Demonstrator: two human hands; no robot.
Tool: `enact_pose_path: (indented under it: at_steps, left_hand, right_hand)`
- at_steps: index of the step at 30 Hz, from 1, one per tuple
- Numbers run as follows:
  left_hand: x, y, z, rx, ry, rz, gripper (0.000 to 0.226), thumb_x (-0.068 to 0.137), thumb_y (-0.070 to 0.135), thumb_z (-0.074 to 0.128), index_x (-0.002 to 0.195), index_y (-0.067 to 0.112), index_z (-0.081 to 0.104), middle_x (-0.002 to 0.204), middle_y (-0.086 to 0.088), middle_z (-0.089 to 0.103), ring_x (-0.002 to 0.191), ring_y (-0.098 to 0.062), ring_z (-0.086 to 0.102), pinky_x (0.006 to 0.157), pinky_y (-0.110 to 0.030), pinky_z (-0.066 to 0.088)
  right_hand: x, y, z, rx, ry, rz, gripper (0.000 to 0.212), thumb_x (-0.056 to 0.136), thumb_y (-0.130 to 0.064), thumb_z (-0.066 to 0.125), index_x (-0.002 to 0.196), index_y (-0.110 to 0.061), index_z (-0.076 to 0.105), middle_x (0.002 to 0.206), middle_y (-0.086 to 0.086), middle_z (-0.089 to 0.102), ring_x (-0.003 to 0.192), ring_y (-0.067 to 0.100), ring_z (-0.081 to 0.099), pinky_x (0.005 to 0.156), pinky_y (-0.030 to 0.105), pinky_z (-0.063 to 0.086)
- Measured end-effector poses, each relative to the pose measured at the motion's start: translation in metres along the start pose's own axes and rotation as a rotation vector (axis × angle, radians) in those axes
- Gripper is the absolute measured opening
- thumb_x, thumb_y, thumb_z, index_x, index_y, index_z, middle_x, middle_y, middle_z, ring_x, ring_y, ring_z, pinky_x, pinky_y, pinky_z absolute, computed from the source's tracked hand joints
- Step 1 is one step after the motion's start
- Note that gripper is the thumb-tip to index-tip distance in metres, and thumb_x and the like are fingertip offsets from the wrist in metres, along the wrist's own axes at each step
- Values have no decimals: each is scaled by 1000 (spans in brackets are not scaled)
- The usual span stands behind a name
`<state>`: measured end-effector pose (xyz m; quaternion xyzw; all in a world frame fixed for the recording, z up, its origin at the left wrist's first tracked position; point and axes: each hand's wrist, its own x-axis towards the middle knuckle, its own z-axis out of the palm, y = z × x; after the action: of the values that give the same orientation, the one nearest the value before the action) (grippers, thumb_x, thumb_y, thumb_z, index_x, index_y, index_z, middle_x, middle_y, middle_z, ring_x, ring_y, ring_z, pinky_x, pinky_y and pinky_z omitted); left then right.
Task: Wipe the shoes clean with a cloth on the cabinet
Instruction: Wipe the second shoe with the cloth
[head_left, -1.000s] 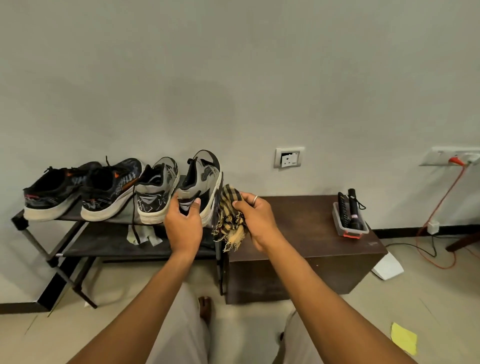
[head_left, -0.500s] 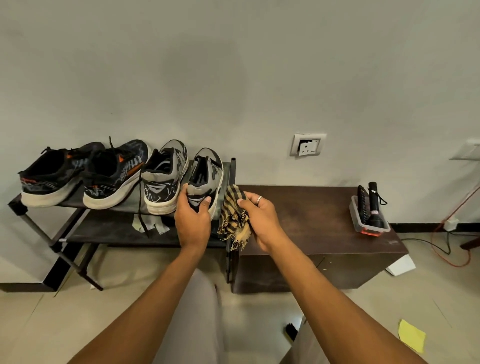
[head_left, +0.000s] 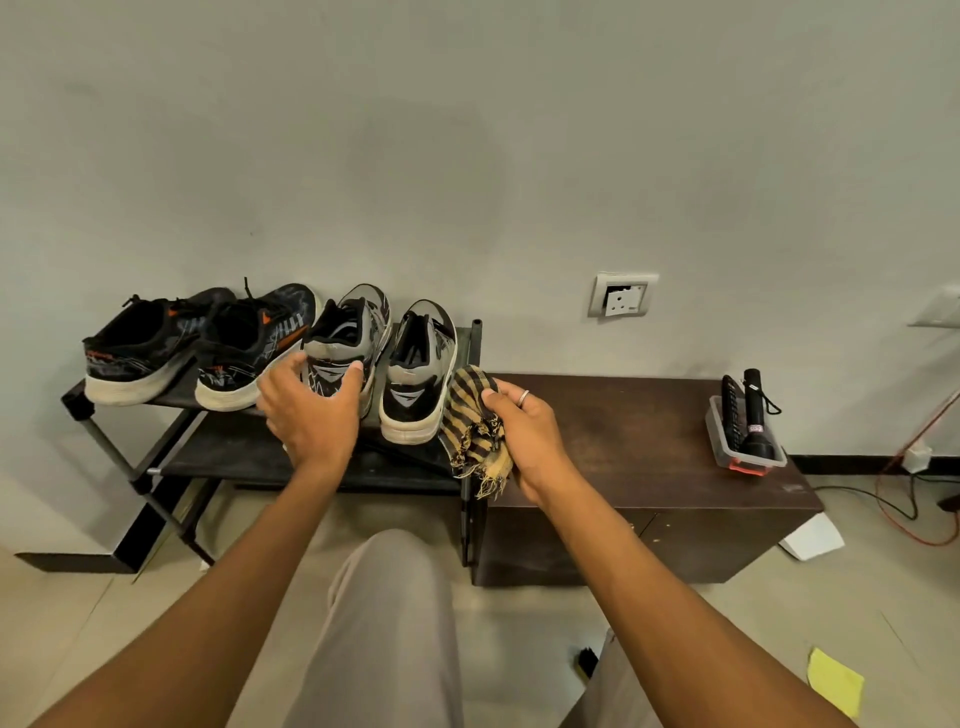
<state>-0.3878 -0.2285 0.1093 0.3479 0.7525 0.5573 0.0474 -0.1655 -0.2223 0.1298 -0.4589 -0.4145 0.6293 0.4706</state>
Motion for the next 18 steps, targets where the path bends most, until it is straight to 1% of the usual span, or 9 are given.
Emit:
enact_pose_path:
  at_steps: [2, 4, 6, 7, 9, 11, 14, 16, 18]
  left_hand:
    - [13, -3, 1, 46, -68, -72, 87, 76, 58, 80, 142, 14, 43, 146, -10, 41, 139, -30, 36, 113, -55, 35]
    - [23, -2, 4, 17, -165, -84, 105, 73, 63, 81, 152, 14, 32, 155, -11, 31, 146, -29, 30, 118, -51, 32]
    - [33, -3, 12, -23, -241, -101, 114, 72, 63, 82, 157, 17, 24, 161, -9, 27, 149, -27, 27, 121, -47, 30]
    - [37, -2, 15, -37, -271, -122, 115, 72, 62, 83, 158, 18, 22, 162, -7, 28, 149, -27, 28, 121, -45, 30]
    - [43, -2, 22, -64, -294, -142, 111, 72, 59, 84, 158, 20, 25, 158, -5, 38, 145, -26, 38, 119, -45, 35]
    - [47, -3, 26, -93, -272, -145, 99, 75, 54, 83, 154, 21, 33, 150, -4, 50, 138, -24, 47, 115, -43, 40]
    - [45, -2, 27, -102, -210, -152, 85, 81, 51, 79, 151, 20, 41, 145, -5, 55, 134, -24, 51, 112, -39, 42]
    - [44, 0, 23, -109, -167, -151, 71, 86, 47, 76, 145, 18, 50, 138, -6, 61, 127, -24, 56, 104, -33, 43]
    - [44, 3, 16, -132, -123, -151, 56, 88, 44, 73, 135, 16, 59, 125, -6, 67, 116, -24, 62, 96, -31, 46]
  right_hand:
    - [2, 2, 1, -3, -2, 5, 26, 102, -12, 60, 125, -9, 71, 110, 9, 78, 107, 24, 73, 102, 49, 55]
    - [6, 5, 1, -10, 1, 7, 28, 102, -13, 61, 128, -8, 69, 110, 10, 78, 108, 24, 73, 102, 48, 55]
    - [9, 7, 1, -12, 0, 14, 30, 102, -13, 60, 130, -8, 68, 112, 9, 77, 108, 22, 73, 103, 46, 55]
    - [11, 9, 1, -15, -1, 18, 30, 102, -13, 60, 131, -8, 67, 112, 8, 77, 108, 21, 73, 102, 45, 55]
    - [14, 10, 1, -19, -2, 26, 30, 103, -13, 59, 131, -8, 67, 113, 8, 77, 109, 21, 73, 102, 44, 56]
    - [15, 12, -1, -14, -4, 35, 30, 103, -14, 59, 131, -9, 68, 113, 9, 77, 109, 22, 73, 102, 46, 55]
    - [13, 10, -6, -10, -1, 40, 26, 104, -15, 58, 126, -12, 70, 112, 9, 77, 109, 23, 73, 102, 47, 55]
    - [10, 7, -10, 2, -4, 38, 25, 104, -15, 58, 124, -13, 71, 111, 9, 77, 108, 24, 73, 102, 48, 55]
    - [5, 3, -13, 5, -8, 30, 24, 104, -15, 57, 124, -12, 71, 111, 10, 77, 108, 25, 73, 102, 49, 55]
